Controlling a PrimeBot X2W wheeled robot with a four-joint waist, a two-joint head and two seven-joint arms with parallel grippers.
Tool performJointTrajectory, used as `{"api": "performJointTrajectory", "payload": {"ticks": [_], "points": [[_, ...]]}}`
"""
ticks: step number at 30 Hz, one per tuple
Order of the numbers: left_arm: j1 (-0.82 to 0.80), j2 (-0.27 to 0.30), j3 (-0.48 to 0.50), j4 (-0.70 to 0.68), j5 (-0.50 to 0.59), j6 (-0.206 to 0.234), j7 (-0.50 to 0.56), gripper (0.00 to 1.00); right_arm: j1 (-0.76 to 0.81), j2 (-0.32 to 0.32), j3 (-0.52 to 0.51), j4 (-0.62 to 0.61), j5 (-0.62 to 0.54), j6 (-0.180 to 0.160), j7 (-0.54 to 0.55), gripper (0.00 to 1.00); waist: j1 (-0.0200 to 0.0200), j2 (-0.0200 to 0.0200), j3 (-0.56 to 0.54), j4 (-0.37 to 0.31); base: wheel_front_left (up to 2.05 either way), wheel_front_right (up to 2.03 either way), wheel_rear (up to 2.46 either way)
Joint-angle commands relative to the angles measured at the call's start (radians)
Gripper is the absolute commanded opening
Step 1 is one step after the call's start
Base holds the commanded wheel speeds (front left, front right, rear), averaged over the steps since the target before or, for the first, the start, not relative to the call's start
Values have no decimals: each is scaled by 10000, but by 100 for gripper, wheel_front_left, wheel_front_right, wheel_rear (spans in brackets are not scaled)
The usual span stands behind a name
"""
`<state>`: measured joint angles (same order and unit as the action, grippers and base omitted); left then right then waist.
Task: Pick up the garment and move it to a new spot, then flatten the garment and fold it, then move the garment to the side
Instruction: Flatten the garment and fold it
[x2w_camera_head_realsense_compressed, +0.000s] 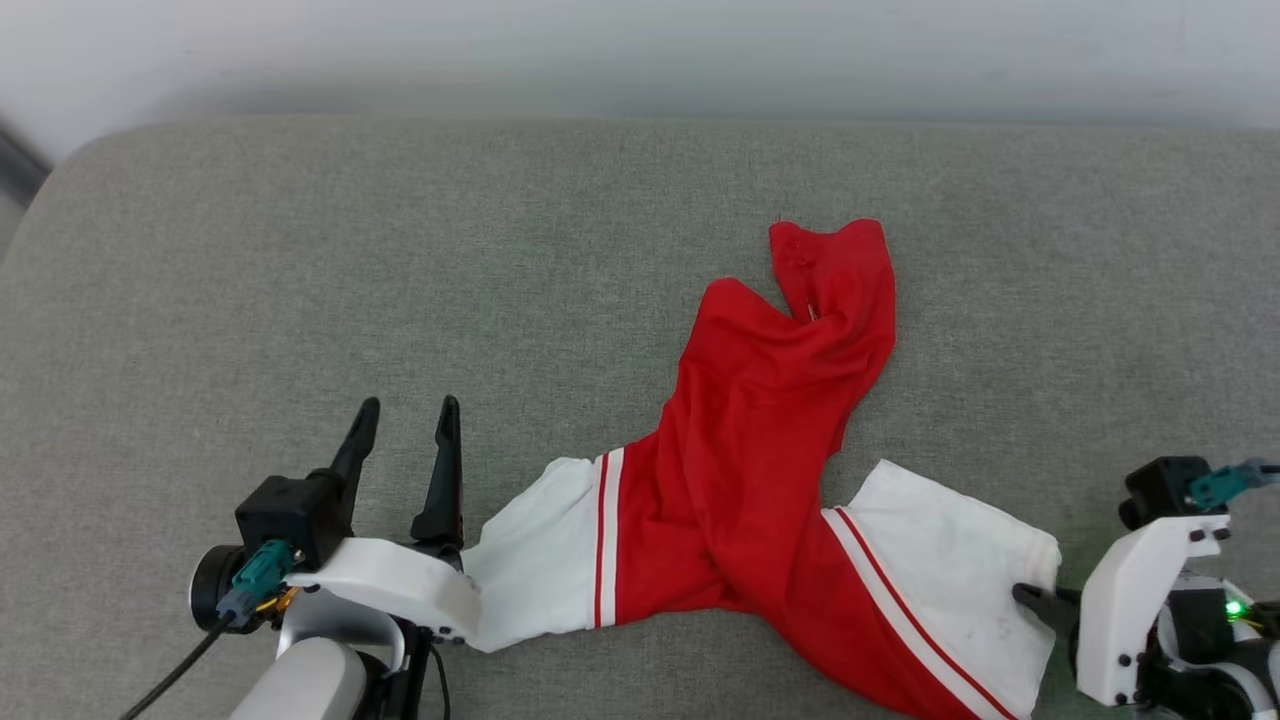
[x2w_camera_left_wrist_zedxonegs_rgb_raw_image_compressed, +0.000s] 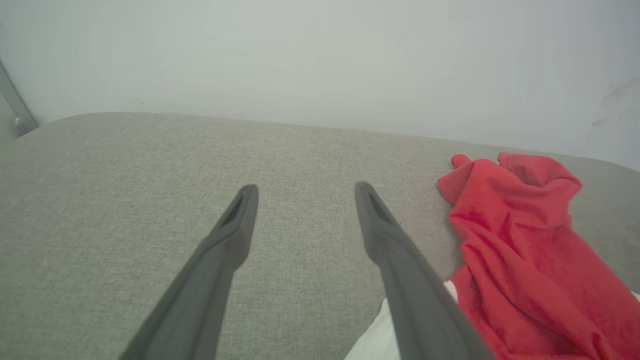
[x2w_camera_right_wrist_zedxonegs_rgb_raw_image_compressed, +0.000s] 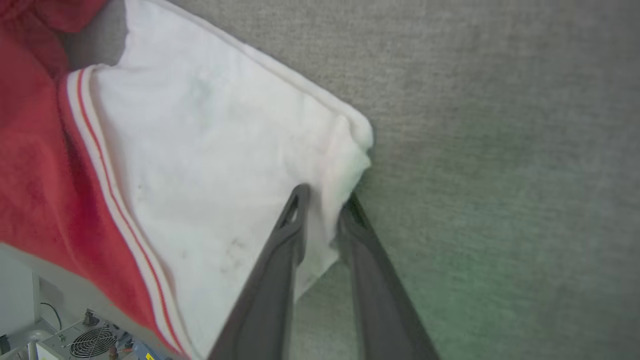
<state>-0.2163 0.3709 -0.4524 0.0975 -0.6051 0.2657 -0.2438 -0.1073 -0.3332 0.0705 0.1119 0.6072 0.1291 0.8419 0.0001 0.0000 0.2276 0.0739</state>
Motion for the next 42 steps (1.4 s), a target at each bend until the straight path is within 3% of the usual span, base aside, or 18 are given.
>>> {"api": "performJointTrajectory", "payload": {"ticks": [1,9,10,11,16,20,26,31,33,34,42], "points": [[29,113,-40,68,-98,-96,143,100,85,128,339,244,-5,26,-36,0,-1,0,-134,-64,0,0,0],[190,860,-197,137,-874,-855,1775,100,65,-306,155,-156,-234,16,-757,0,-1,0,-778,-373,0,0,0],[259,1409,-351,106,-1402,-1316,3054,100,236,-218,5,-336,-377,14,-865,0,-1,0,-1065,-591,0,0,0],[292,1588,-393,78,-1613,-1421,3502,100,311,-193,-44,-386,-415,14,-856,0,-1,0,-1144,-673,0,0,0],[590,2524,-750,-79,-2302,-1756,5699,100,631,31,-203,-678,-591,14,-893,0,-1,0,-1391,-1075,0,0,0],[595,2939,-1043,-241,-2615,-1942,6890,100,798,223,-259,-805,-627,14,-871,0,-1,0,-1281,-1302,0,0,0],[459,3227,-1518,60,-2884,-1981,8390,100,664,428,-154,-803,-616,16,-956,0,-1,0,-971,-1602,0,0,0],[327,2979,-1997,700,-2959,-2013,9195,99,501,445,-117,-746,-504,14,-1084,0,-1,0,-750,-1764,0,0,0],[247,2808,-2138,936,-2914,-2081,9322,25,480,440,-95,-738,-435,14,-1151,0,-1,0,-730,-1814,0,0,0],[221,2693,-2167,1034,-2963,-2112,9328,0,465,442,-80,-741,-426,14,-1187,0,-1,0,-727,-1835,0,0,0],[-324,2591,-1888,848,-2490,-2025,8312,0,533,226,-292,-911,-456,16,-1519,0,-1,0,-1045,-1731,0,0,0]]}}
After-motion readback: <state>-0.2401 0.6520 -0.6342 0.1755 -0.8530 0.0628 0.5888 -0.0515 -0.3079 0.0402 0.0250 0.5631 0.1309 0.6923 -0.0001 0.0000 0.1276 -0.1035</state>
